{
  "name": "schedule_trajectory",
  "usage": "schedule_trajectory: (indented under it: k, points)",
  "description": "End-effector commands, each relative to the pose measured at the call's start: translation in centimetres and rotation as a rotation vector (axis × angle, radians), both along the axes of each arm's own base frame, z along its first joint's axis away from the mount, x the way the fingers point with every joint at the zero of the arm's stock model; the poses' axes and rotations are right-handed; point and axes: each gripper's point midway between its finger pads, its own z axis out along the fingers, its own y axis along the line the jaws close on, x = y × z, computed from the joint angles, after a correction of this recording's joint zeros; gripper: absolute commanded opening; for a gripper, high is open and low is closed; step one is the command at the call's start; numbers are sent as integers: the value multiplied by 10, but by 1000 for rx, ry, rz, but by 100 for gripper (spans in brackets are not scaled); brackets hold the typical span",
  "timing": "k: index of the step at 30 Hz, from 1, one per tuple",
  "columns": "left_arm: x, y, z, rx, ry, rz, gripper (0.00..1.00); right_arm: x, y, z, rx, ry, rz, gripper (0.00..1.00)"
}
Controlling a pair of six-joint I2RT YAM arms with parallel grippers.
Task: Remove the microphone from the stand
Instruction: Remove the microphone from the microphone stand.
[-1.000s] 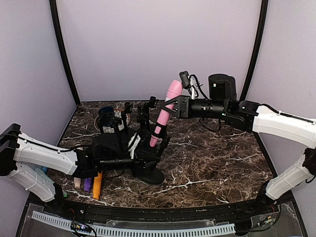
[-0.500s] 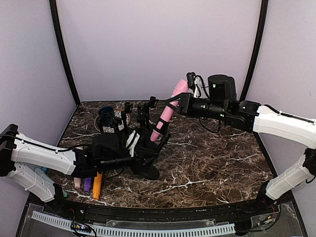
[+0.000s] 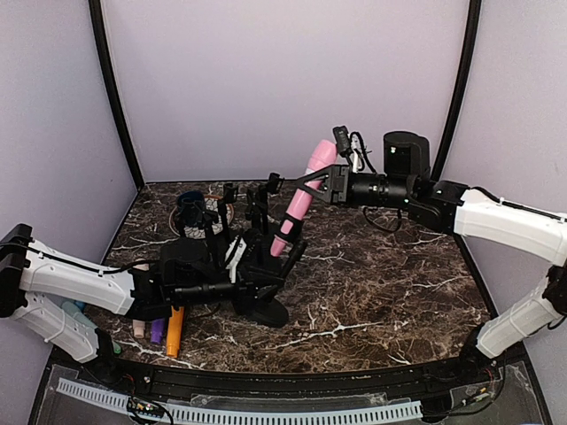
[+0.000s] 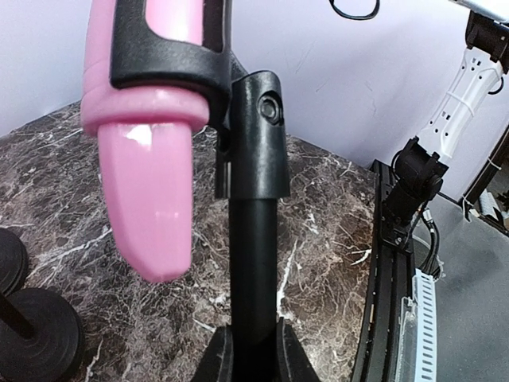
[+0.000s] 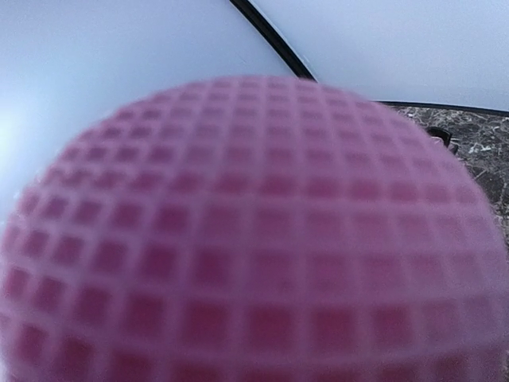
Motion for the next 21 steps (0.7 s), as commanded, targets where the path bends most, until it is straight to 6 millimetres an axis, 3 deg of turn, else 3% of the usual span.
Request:
schedule_trajectory:
  k: [1, 10, 21]
  points:
    - [-28, 11, -43, 117, 92, -116, 0, -17, -14, 92, 212, -265, 114, 17]
    - [-27, 12, -44, 127, 88, -108, 0, -22, -18, 97, 204, -302, 136, 17]
    - [-2, 27, -46, 175, 56, 54, 0, 7, -27, 82, 116, -215, -32, 18]
